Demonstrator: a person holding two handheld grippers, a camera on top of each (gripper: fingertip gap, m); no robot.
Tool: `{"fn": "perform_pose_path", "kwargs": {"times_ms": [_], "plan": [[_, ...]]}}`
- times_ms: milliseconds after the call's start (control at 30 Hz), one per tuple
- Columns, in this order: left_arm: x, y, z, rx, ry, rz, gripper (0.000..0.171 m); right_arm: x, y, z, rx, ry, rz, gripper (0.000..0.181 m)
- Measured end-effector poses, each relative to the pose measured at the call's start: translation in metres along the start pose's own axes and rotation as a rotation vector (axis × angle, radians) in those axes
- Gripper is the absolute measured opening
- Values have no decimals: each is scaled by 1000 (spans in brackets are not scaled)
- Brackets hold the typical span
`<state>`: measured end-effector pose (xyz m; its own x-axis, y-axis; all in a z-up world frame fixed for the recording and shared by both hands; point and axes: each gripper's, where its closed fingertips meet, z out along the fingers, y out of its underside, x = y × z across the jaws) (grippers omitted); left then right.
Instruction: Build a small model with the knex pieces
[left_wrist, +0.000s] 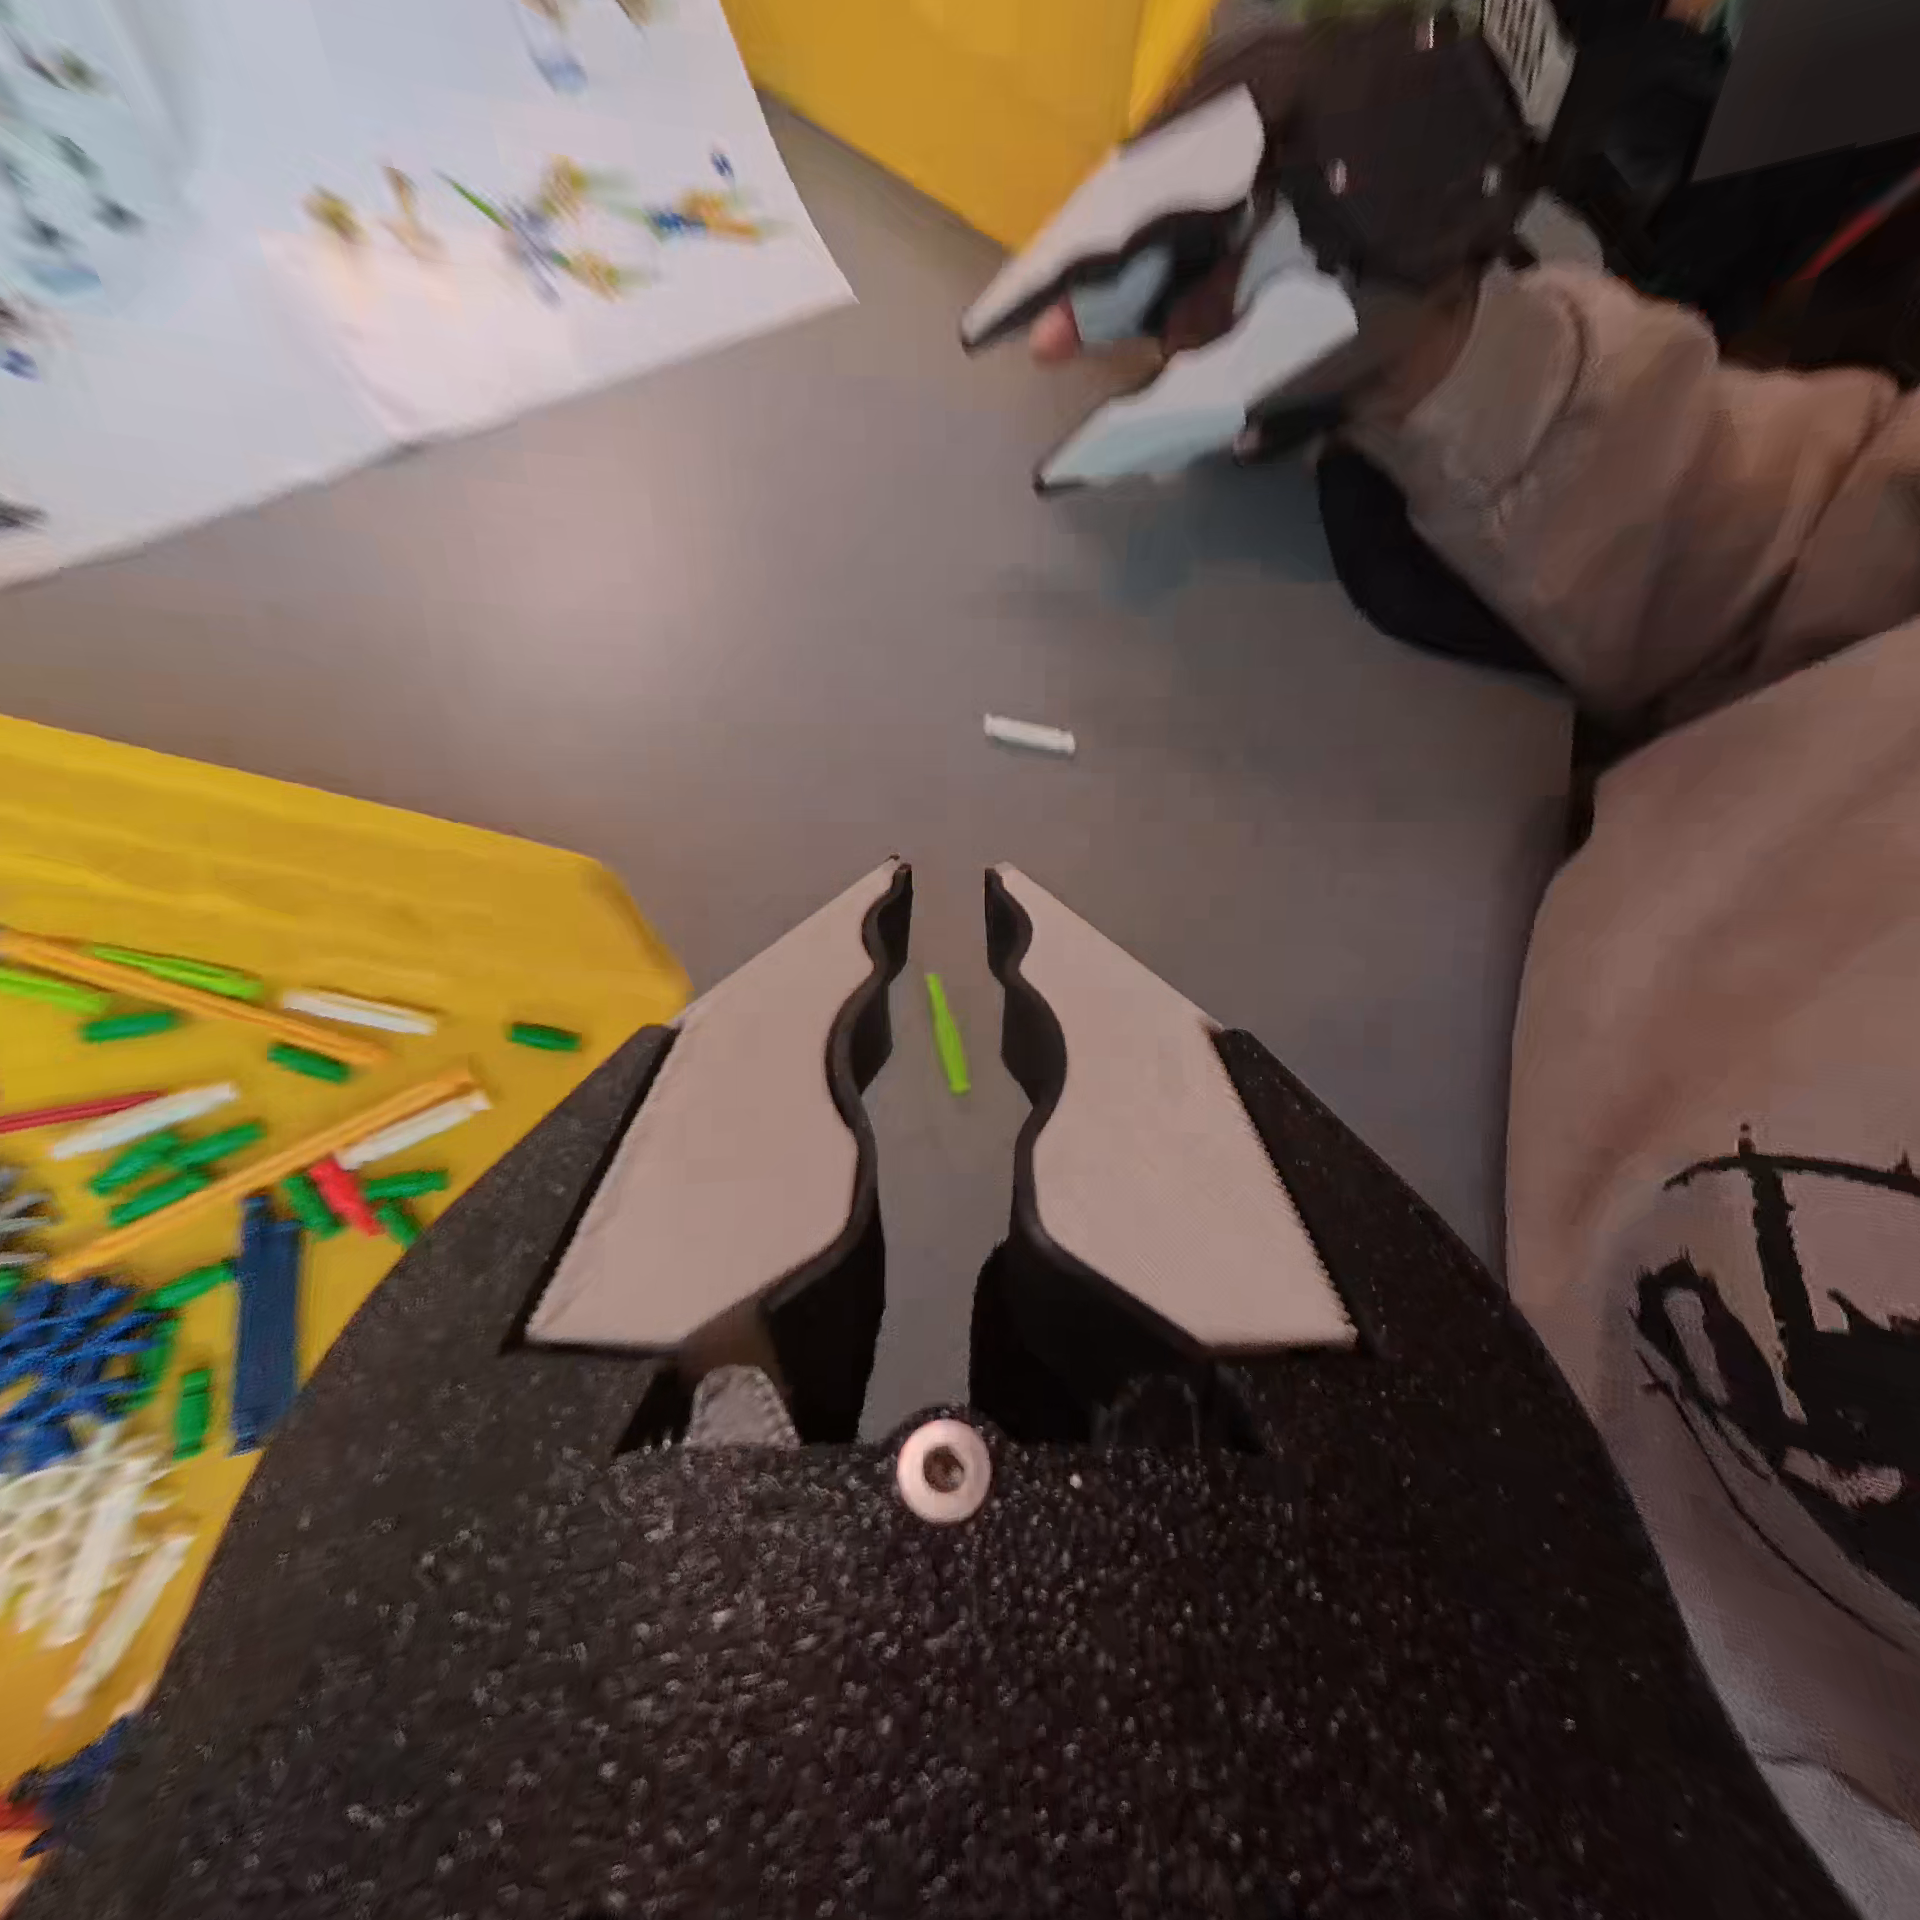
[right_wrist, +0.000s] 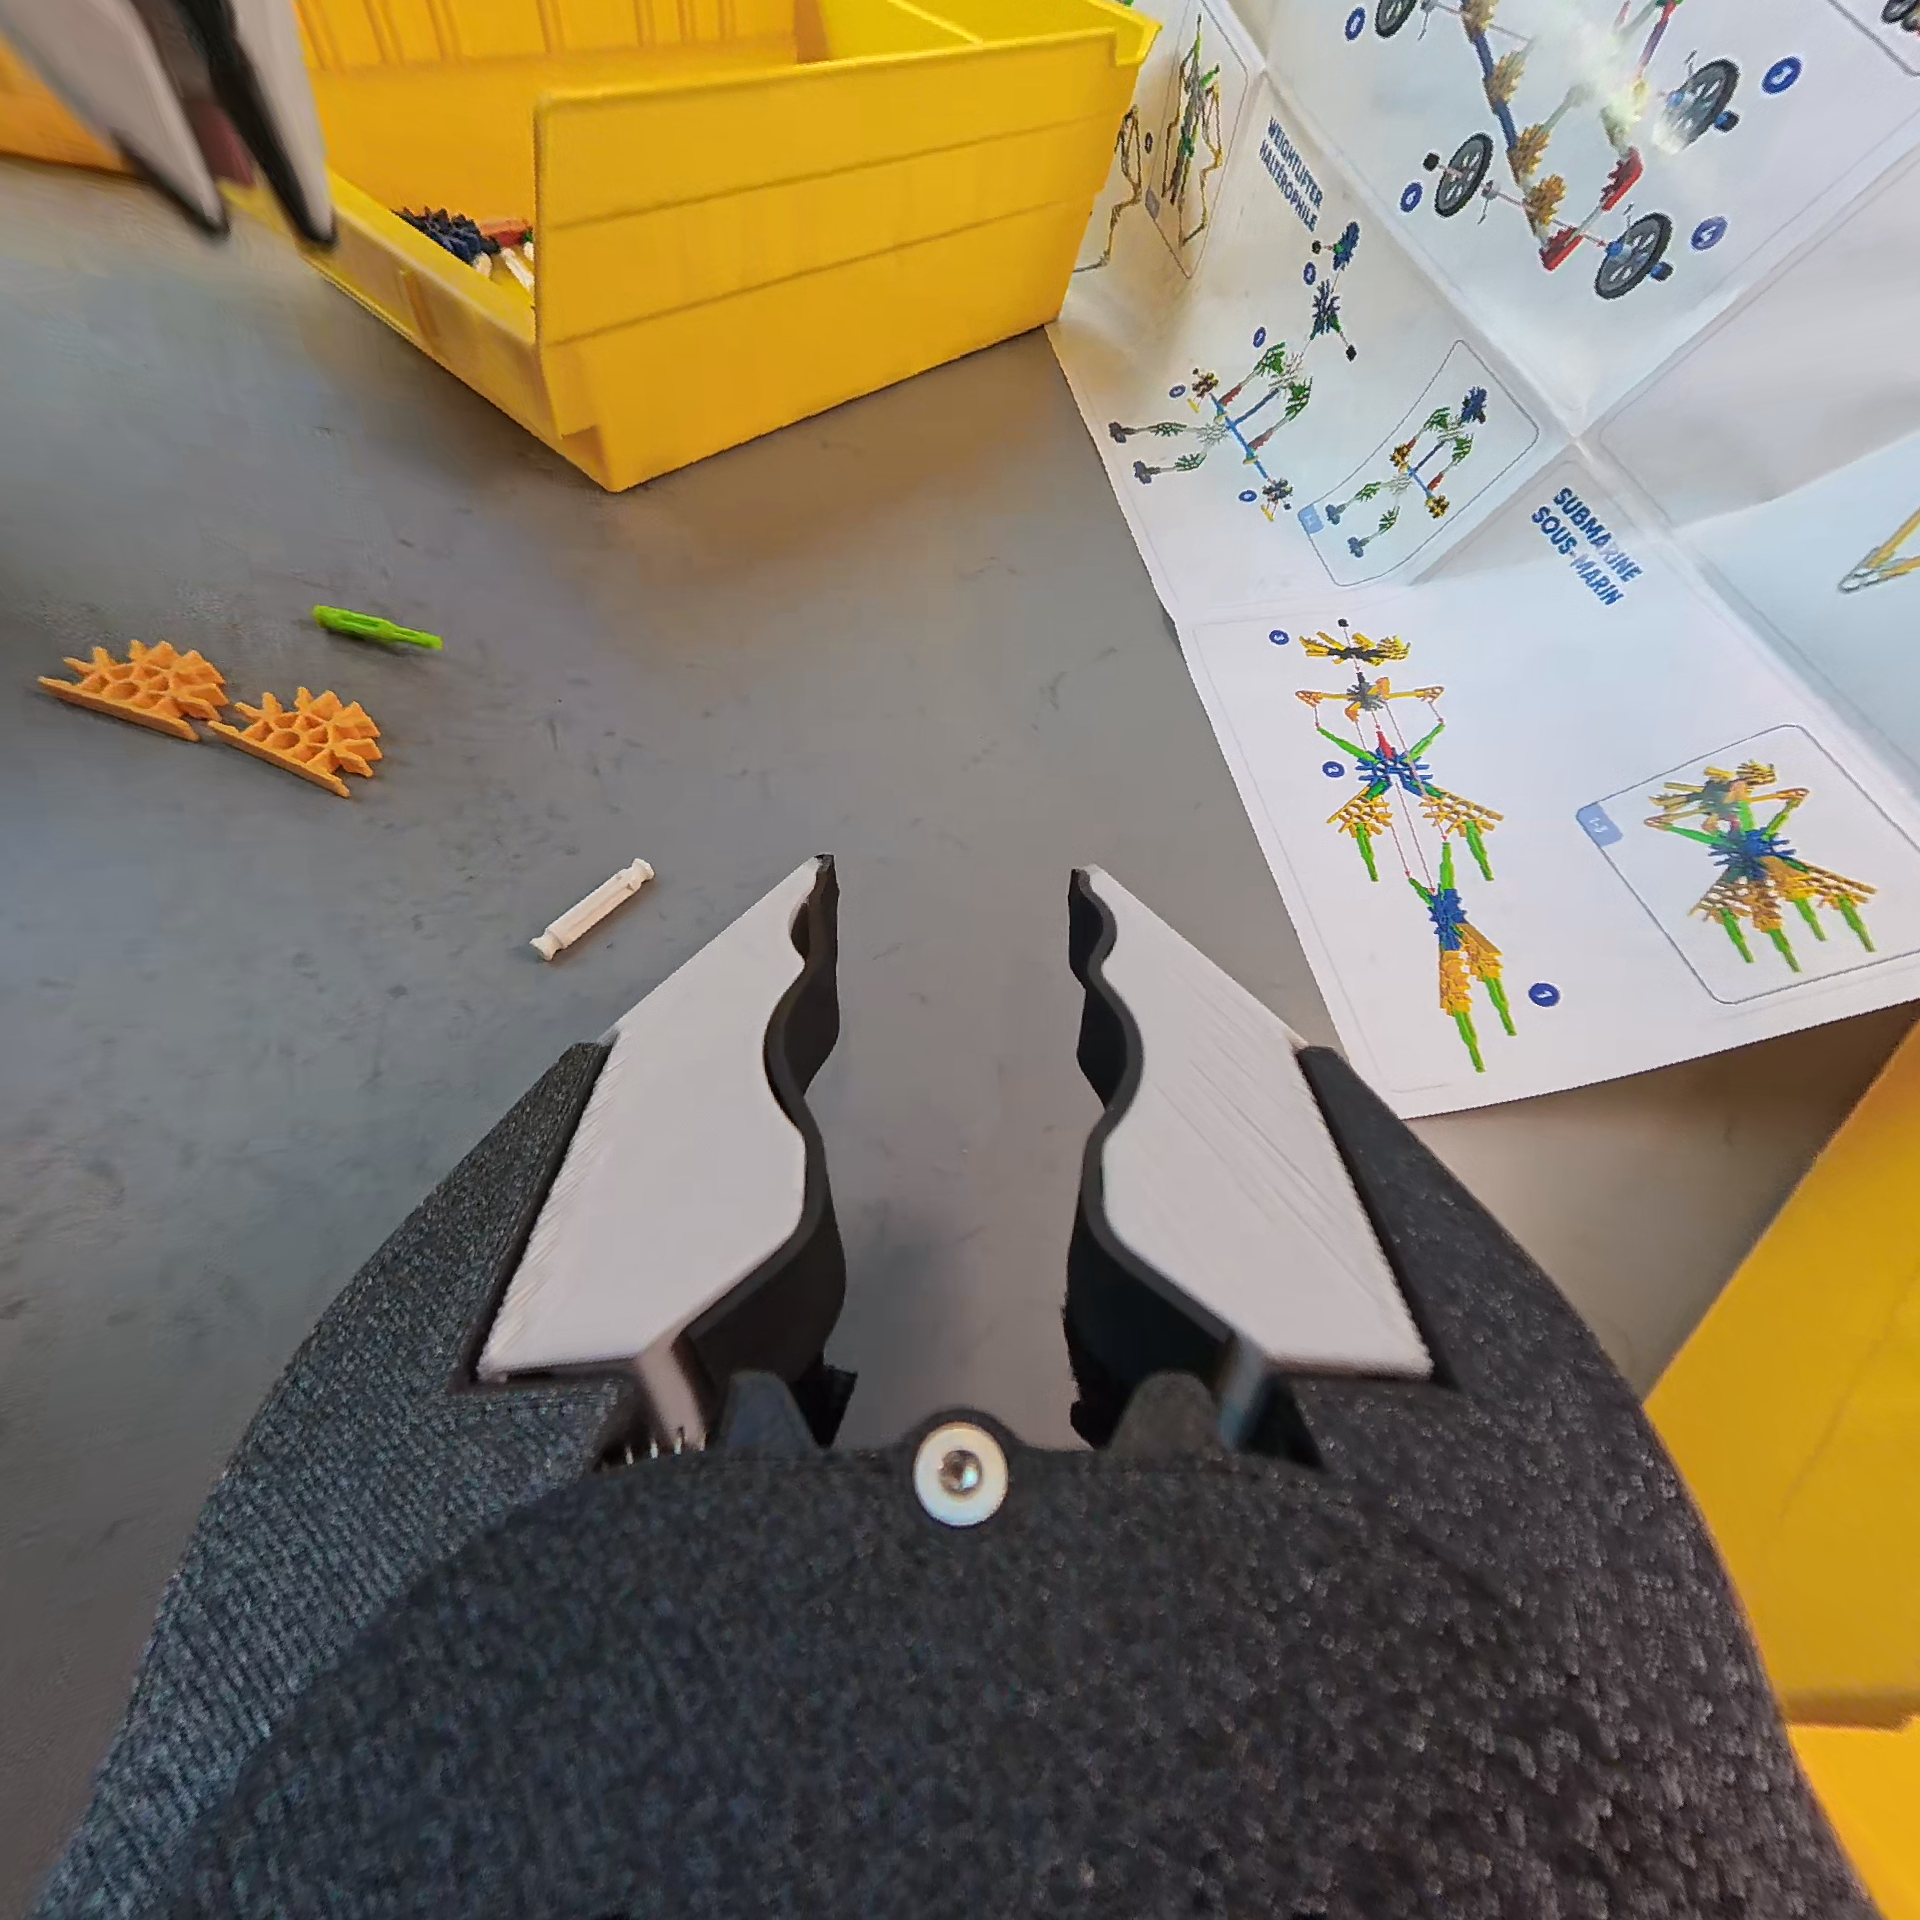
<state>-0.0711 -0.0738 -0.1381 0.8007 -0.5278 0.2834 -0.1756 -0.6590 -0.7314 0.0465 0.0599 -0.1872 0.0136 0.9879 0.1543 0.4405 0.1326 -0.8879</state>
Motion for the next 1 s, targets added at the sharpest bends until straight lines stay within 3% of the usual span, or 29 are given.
{"fn": "perform_pose_path", "kwargs": {"times_ms": [67,100,167,267,400,533,900,1000], "plan": [[-57,-39,-40,137,-163,-78,12,1,-1,-1,10,1,6,42],[-94,-46,-53,154,-278,-144,9,1,-1,0,6,-3,9,42],[-152,-35,-55,77,-401,-275,10,0,2,3,-15,-9,11,42],[-200,-2,-29,-89,-503,-341,11,-1,5,5,-33,-9,5,43],[-218,25,1,-170,-501,-380,11,3,1,1,-2,6,18,42],[-221,35,15,-152,-461,-429,13,5,0,0,4,1,43,42],[-225,49,1,-266,-527,-330,5,3,2,2,-10,-3,32,41],[-227,38,-10,-254,-595,-221,4,2,3,3,-18,-4,22,41]]}}
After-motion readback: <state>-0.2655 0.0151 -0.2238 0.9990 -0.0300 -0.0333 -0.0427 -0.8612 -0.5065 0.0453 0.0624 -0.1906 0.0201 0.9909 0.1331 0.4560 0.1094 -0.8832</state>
